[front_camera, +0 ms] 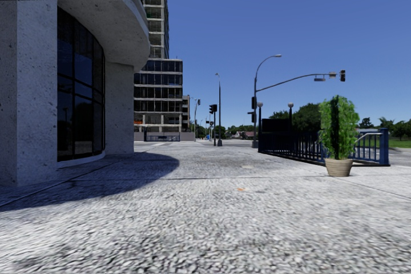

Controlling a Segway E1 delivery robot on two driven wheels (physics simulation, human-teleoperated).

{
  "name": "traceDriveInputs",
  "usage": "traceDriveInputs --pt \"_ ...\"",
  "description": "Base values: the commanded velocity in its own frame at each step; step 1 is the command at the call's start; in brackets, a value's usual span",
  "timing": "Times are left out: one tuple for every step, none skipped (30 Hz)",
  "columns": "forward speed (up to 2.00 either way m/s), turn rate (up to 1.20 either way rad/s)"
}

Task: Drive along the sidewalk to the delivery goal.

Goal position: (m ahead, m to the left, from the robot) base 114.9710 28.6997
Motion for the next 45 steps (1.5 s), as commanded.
traceDriveInputs --pt "2.00 0.00" --pt "2.00 0.00" --pt "2.00 0.00" --pt "2.00 0.00" --pt "2.00 0.00" --pt "2.00 0.00" --pt "2.00 0.00" --pt "2.00 0.00" --pt "2.00 0.00" --pt "2.00 0.00" --pt "2.00 0.00" --pt "2.00 0.00" --pt "2.00 0.00" --pt "2.00 0.00" --pt "2.00 0.00" --pt "2.00 0.00" --pt "2.00 0.00" --pt "2.00 0.00" --pt "2.00 0.00" --pt "2.00 0.00" --pt "2.00 0.00" --pt "2.00 0.00" --pt "2.00 0.00" --pt "2.00 0.00" --pt "2.00 0.00" --pt "2.00 0.00" --pt "2.00 0.00" --pt "2.00 0.00" --pt "2.00 0.00" --pt "2.00 0.00" --pt "2.00 0.00" --pt "2.00 0.00" --pt "2.00 0.00" --pt "2.00 0.00" --pt "2.00 0.00" --pt "2.00 0.00" --pt "2.00 0.00" --pt "2.00 0.00" --pt "2.00 0.00" --pt "2.00 0.00" --pt "2.00 0.00" --pt "2.00 0.00" --pt "2.00 0.00" --pt "2.00 0.00" --pt "2.00 0.00"
